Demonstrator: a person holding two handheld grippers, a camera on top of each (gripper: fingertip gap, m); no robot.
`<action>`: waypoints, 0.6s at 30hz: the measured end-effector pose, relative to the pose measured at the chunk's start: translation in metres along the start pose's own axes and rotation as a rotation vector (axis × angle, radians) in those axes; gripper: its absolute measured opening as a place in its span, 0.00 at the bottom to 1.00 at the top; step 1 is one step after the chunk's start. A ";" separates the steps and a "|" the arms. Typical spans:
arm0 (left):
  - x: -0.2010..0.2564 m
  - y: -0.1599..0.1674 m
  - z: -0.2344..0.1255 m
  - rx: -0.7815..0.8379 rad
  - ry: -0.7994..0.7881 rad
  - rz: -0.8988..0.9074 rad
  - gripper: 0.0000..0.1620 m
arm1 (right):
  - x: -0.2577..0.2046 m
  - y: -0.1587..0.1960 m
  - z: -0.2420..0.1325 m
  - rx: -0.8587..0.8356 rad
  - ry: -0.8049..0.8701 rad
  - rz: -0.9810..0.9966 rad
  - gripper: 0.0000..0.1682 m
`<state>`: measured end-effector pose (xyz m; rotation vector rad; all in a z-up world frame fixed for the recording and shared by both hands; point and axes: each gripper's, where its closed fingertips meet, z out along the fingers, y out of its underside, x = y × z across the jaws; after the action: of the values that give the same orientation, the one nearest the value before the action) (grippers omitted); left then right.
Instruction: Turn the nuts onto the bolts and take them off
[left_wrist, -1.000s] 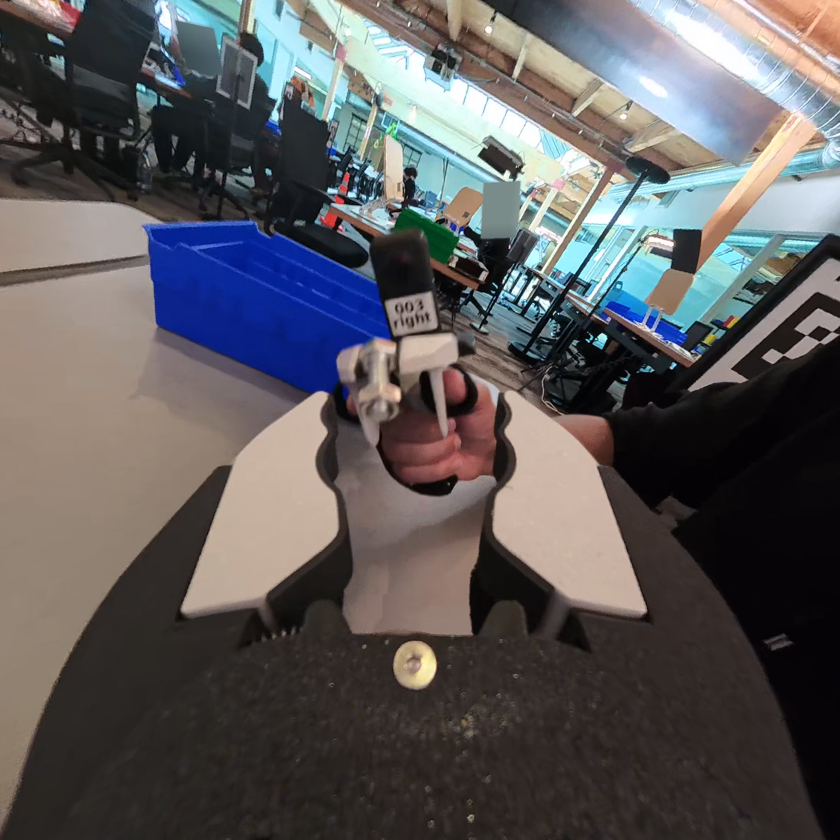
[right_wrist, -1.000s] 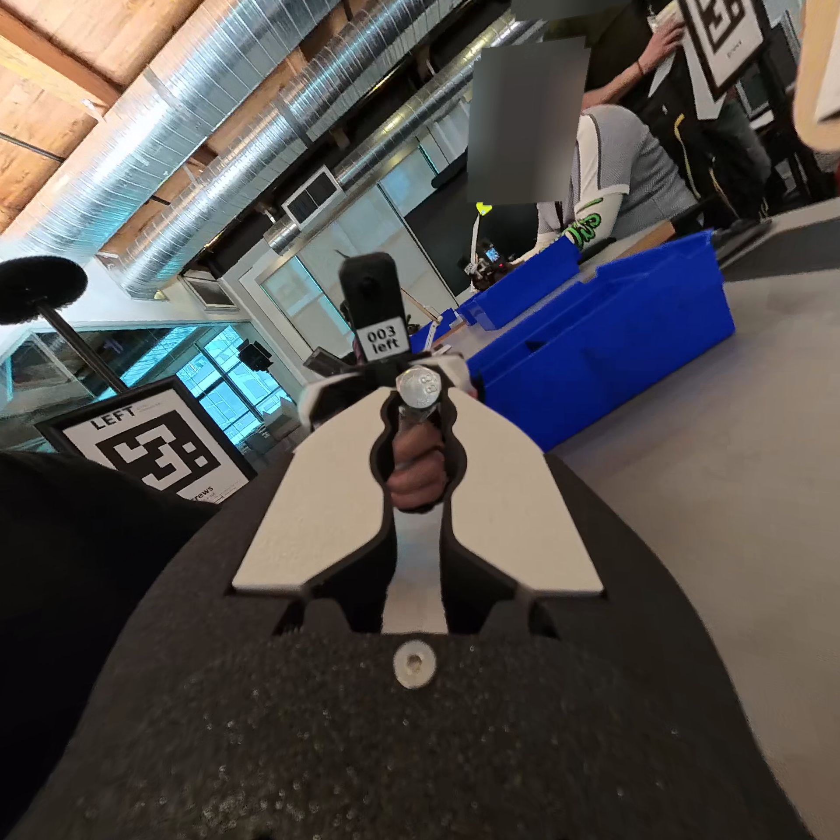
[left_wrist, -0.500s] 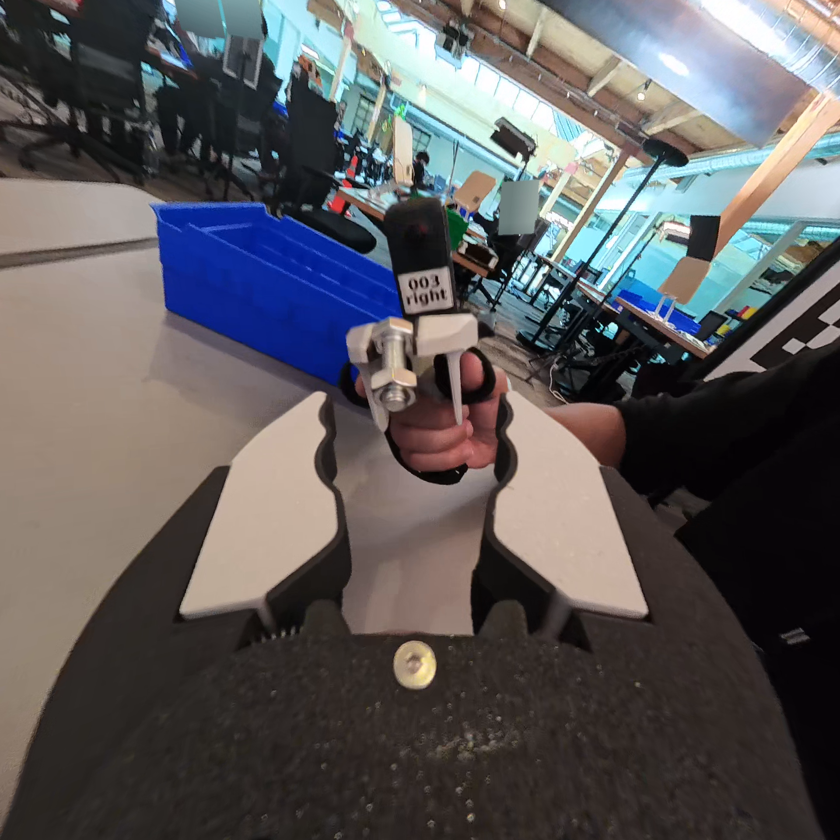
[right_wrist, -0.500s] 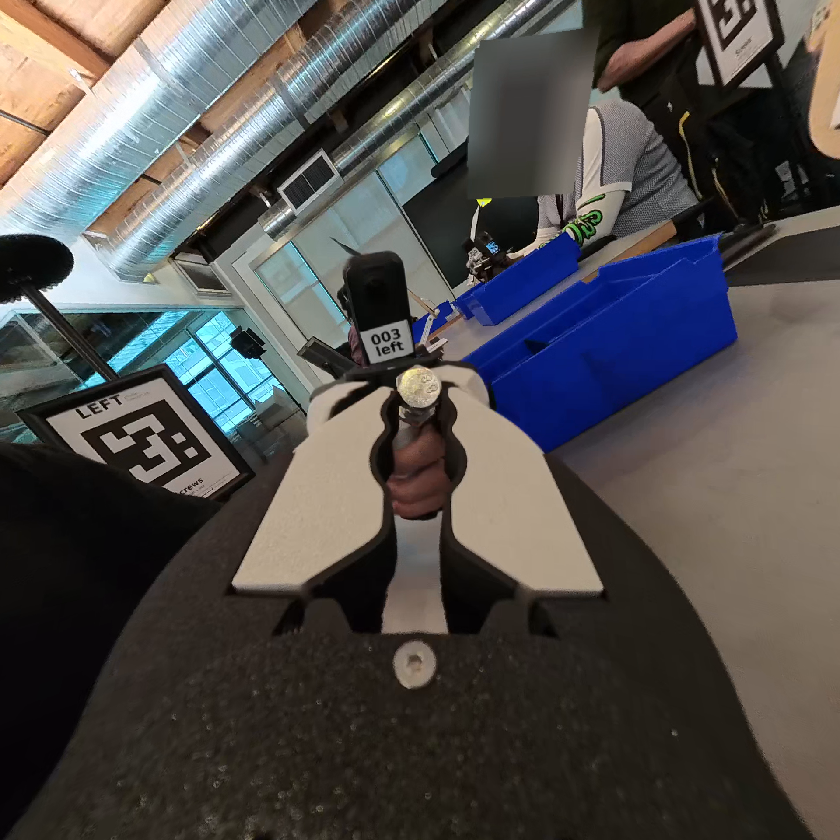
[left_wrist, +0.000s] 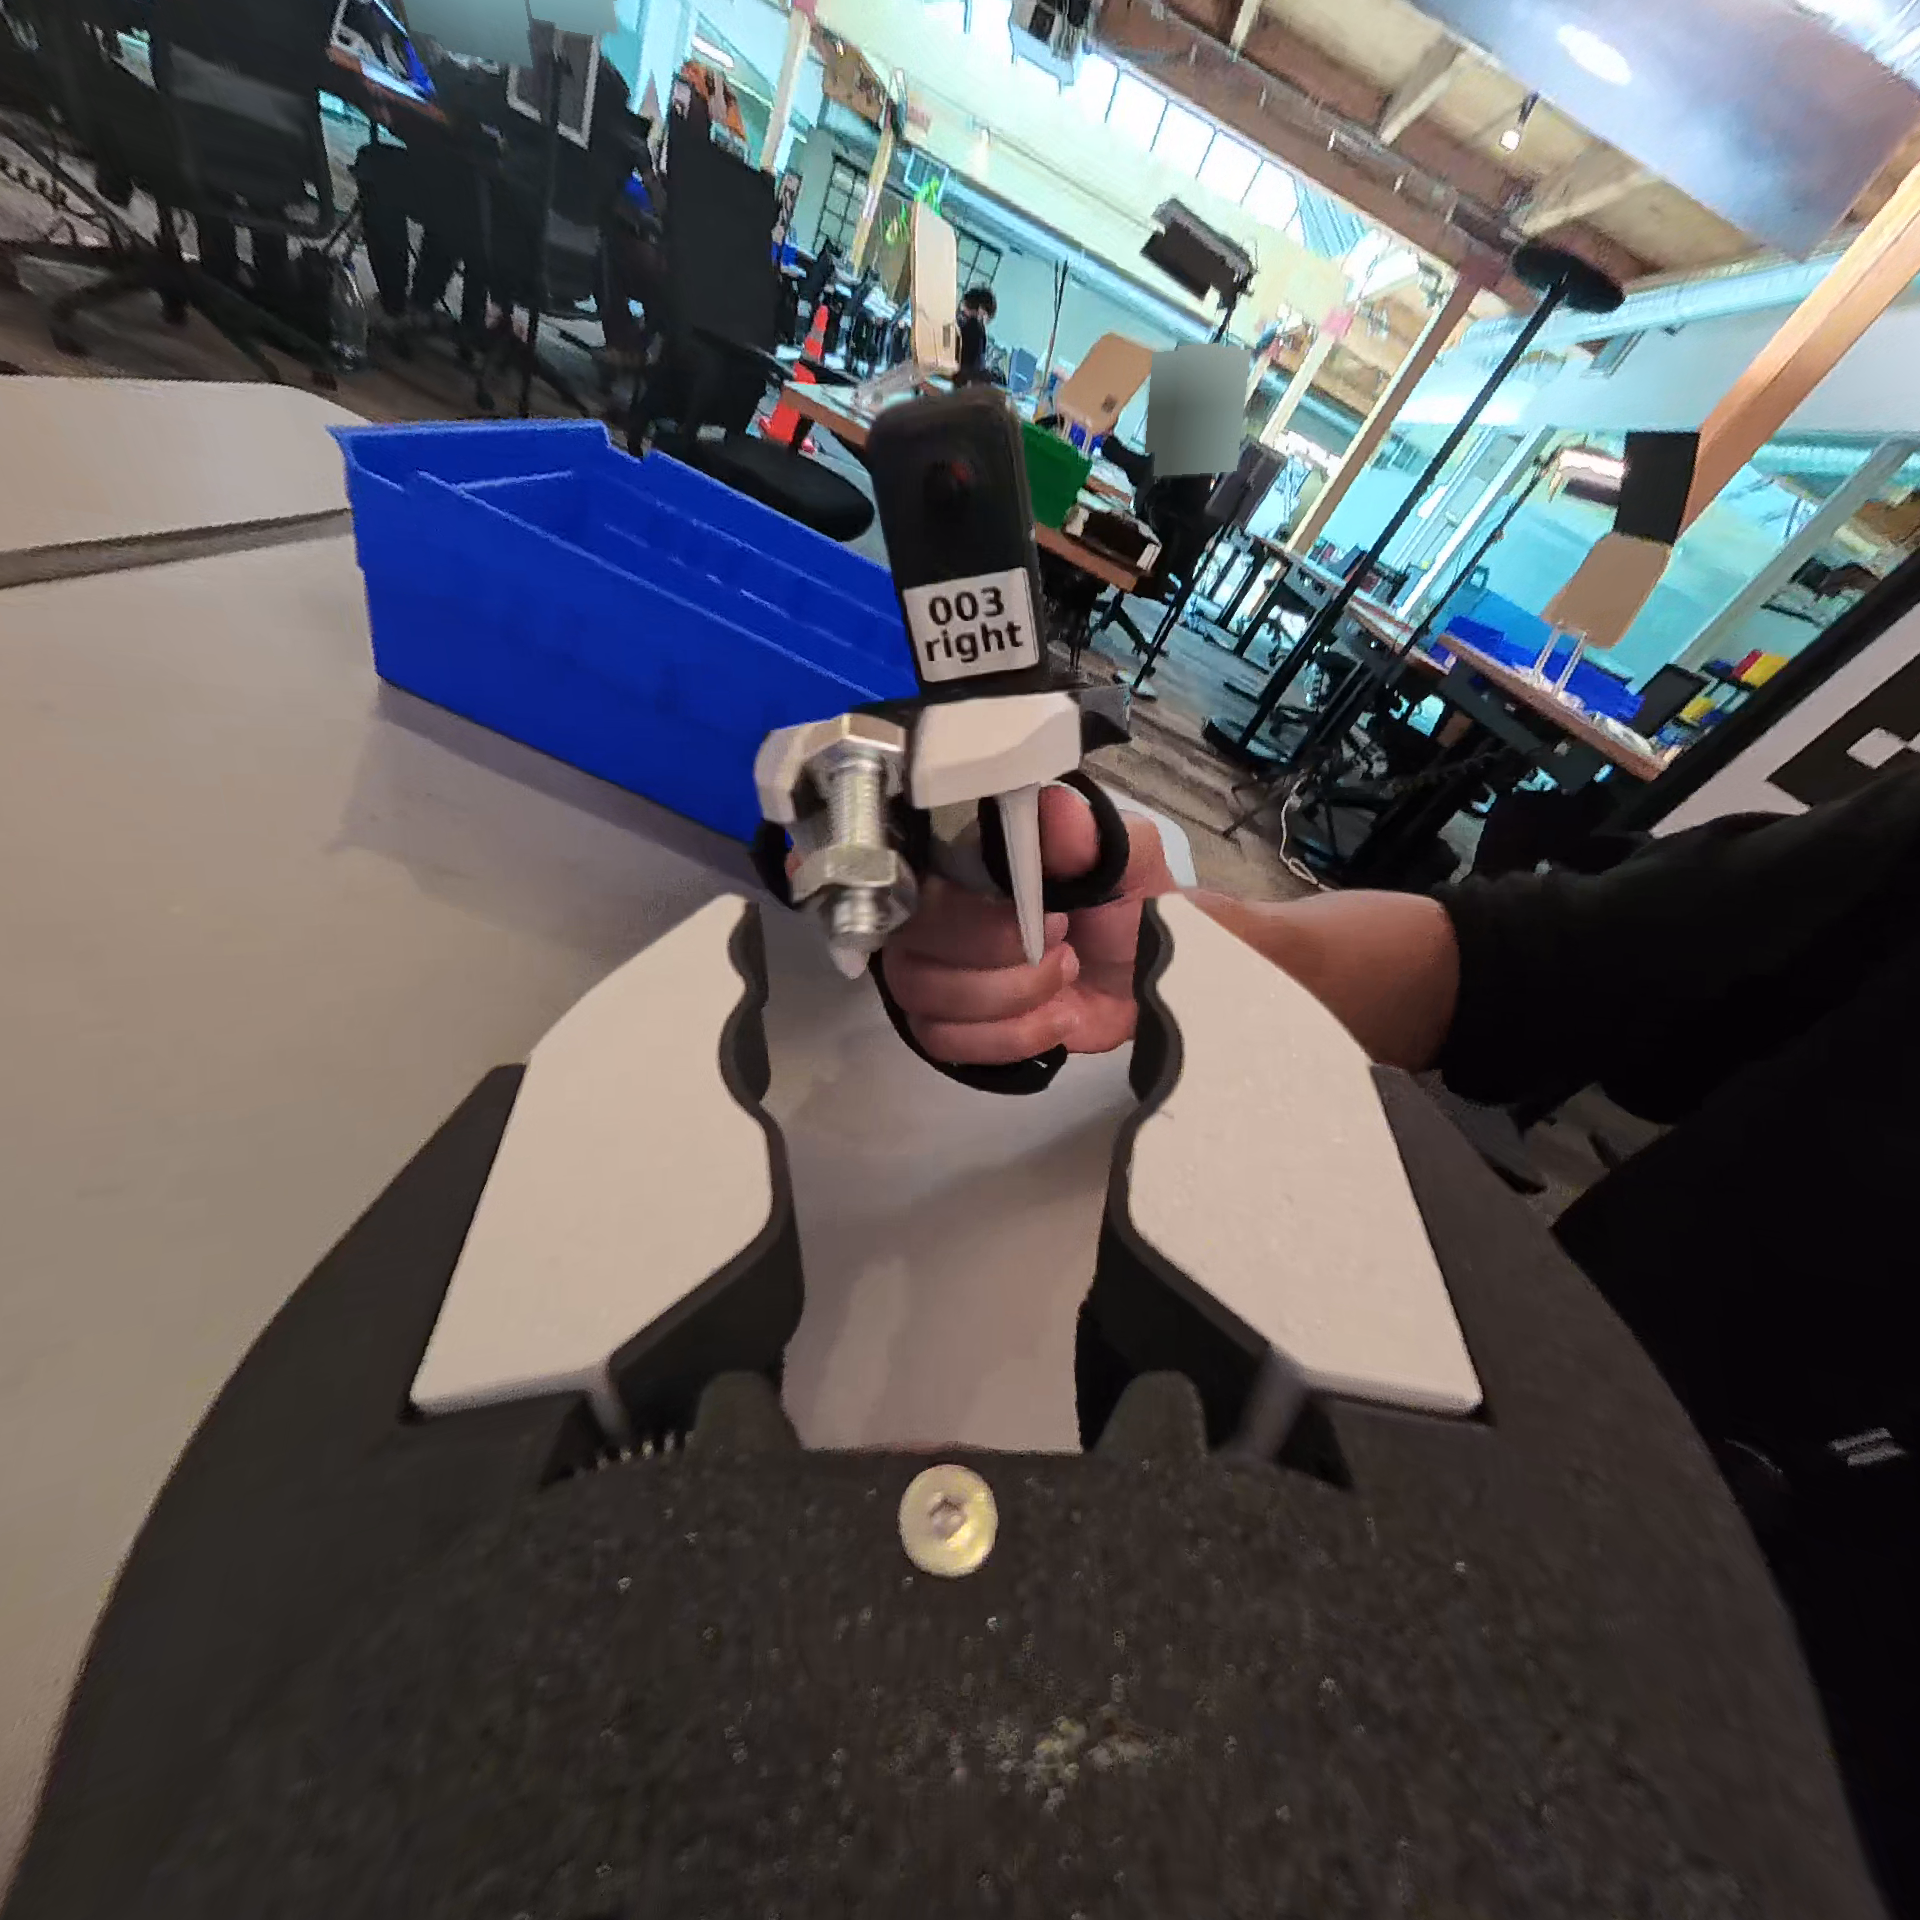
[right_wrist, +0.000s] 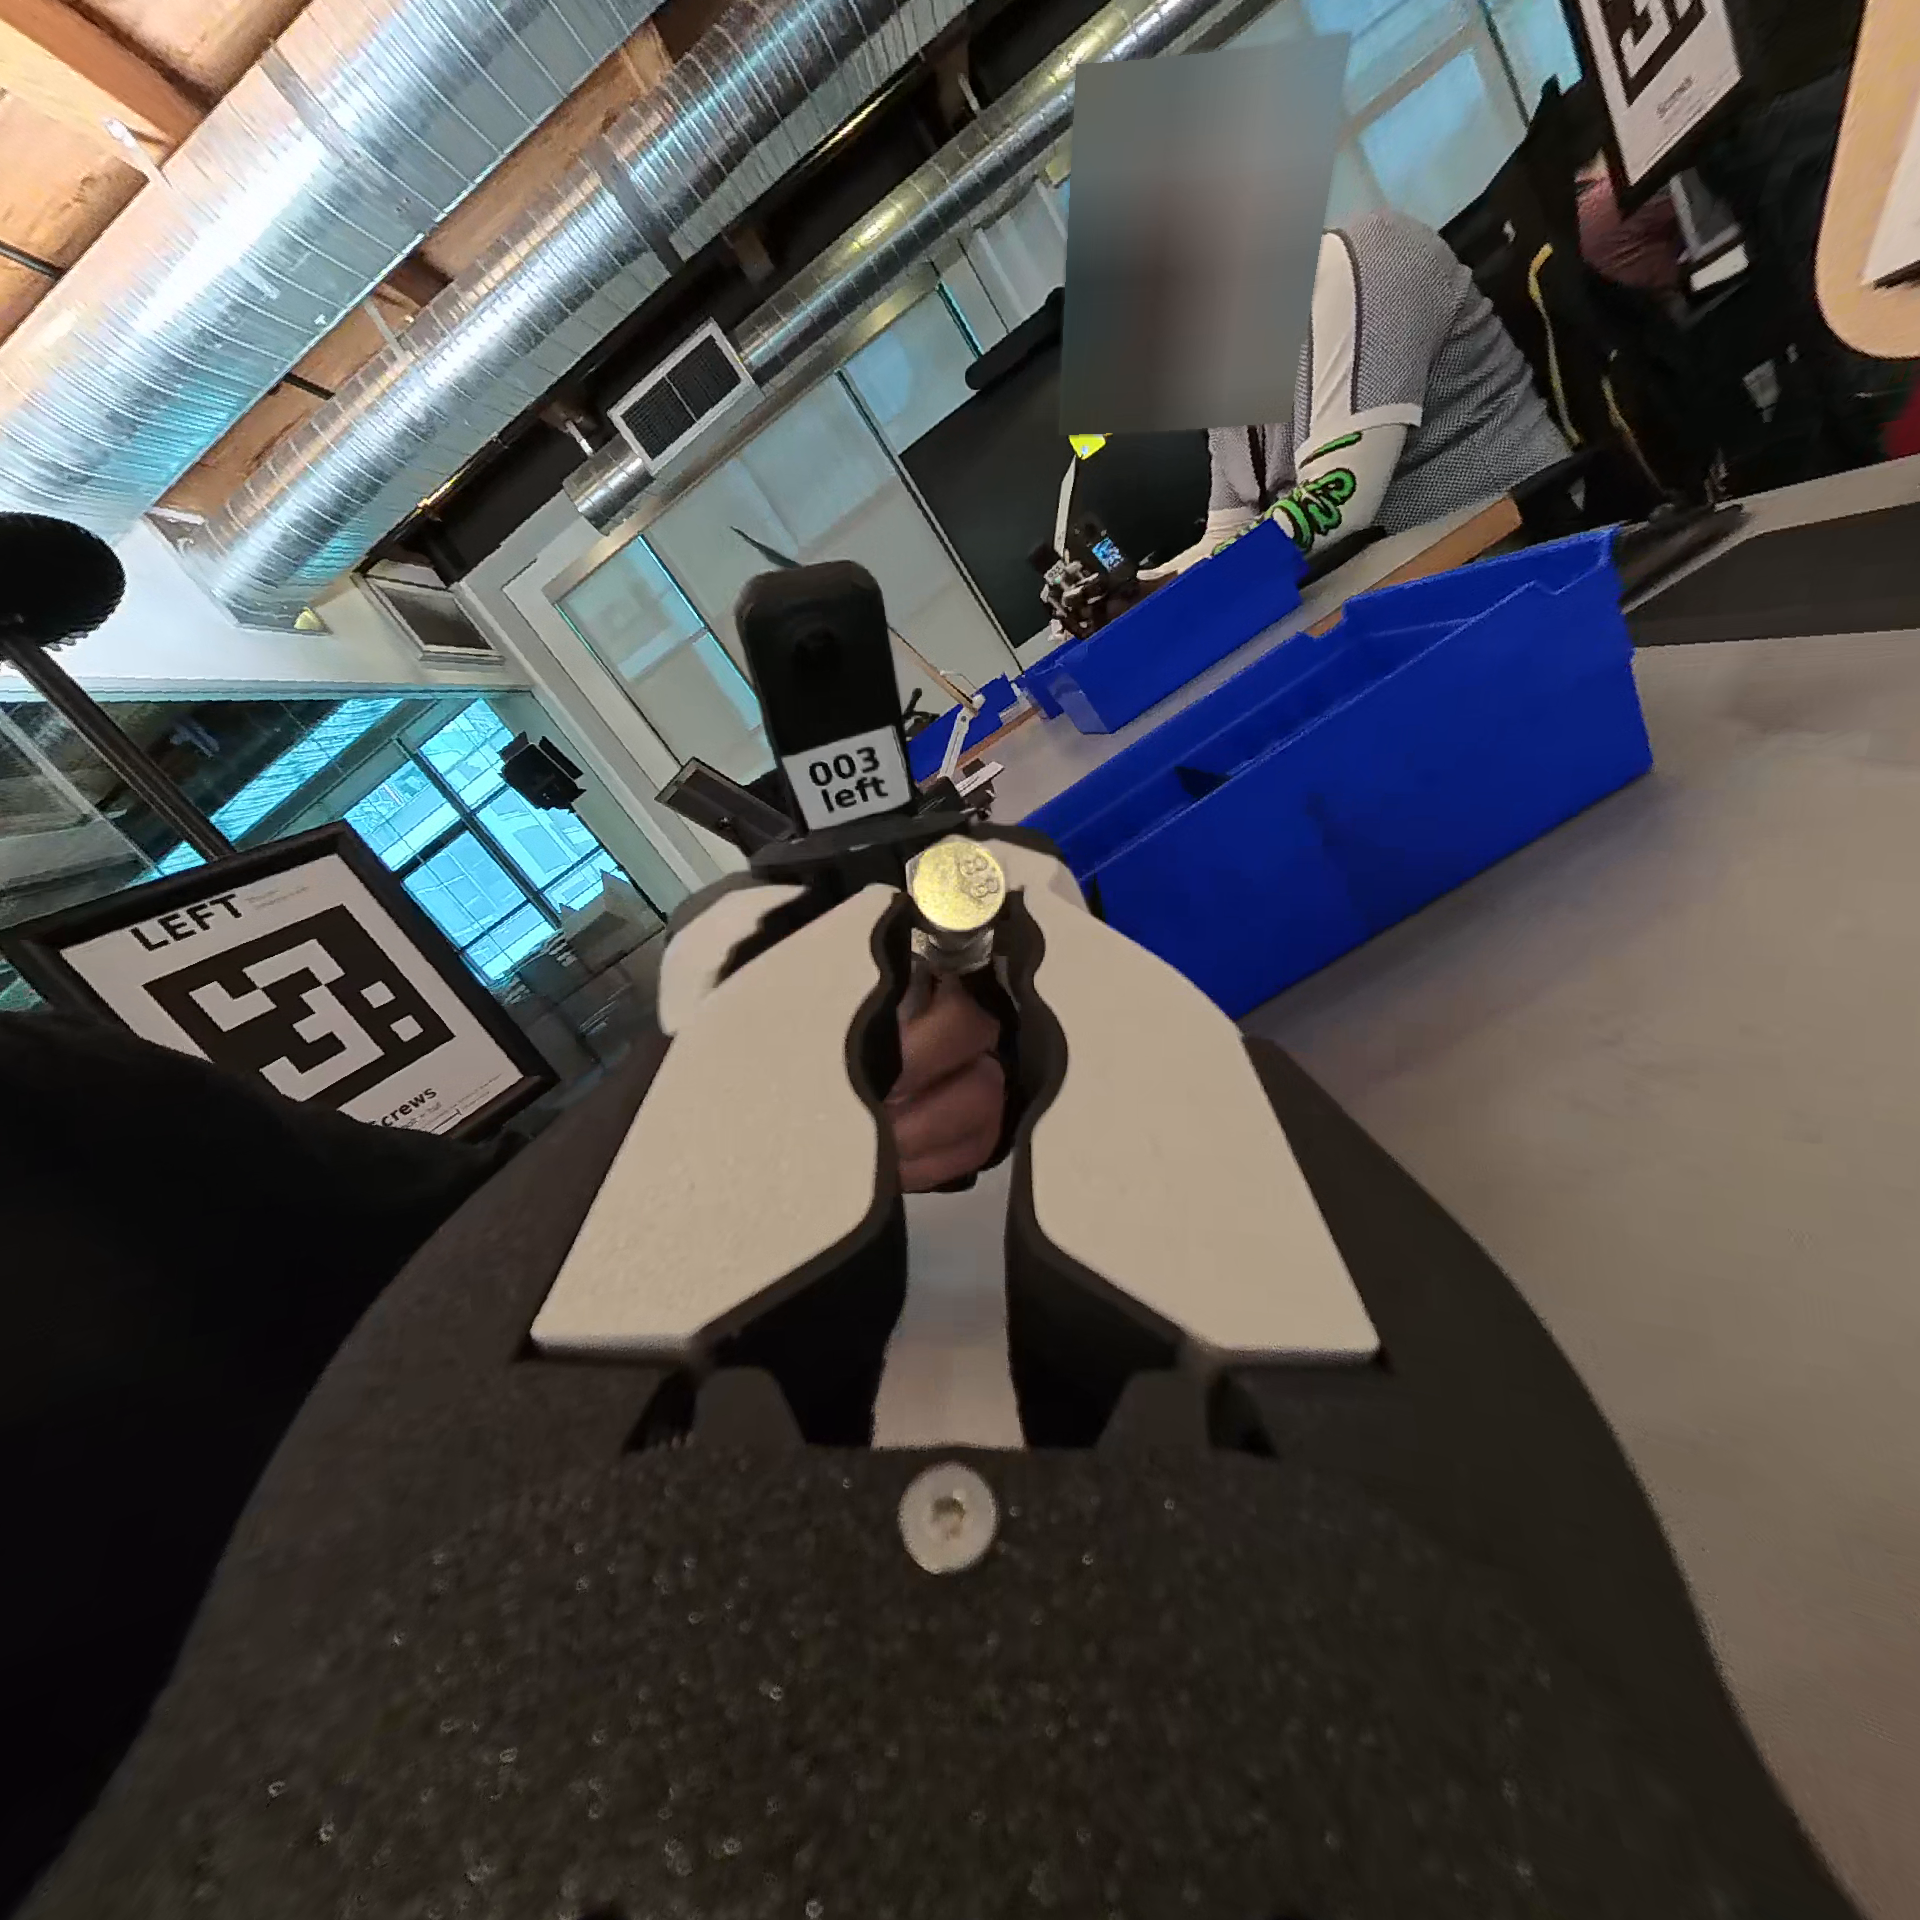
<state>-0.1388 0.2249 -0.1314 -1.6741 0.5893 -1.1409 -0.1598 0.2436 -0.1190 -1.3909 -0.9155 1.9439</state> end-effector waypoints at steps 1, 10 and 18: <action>0.002 0.001 0.003 -0.005 0.007 0.001 0.41 | 0.002 0.002 0.001 -0.002 0.003 0.004 0.10; 0.004 -0.030 -0.031 0.085 -0.064 0.050 0.41 | 0.015 0.005 -0.025 0.020 0.056 0.042 0.10; -0.056 0.011 -0.046 0.010 -0.550 0.138 0.42 | 0.010 0.003 -0.034 0.030 0.062 0.039 0.10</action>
<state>-0.2032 0.2445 -0.1608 -1.8069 0.3370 -0.5431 -0.1309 0.2560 -0.1345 -1.4527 -0.8331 1.9243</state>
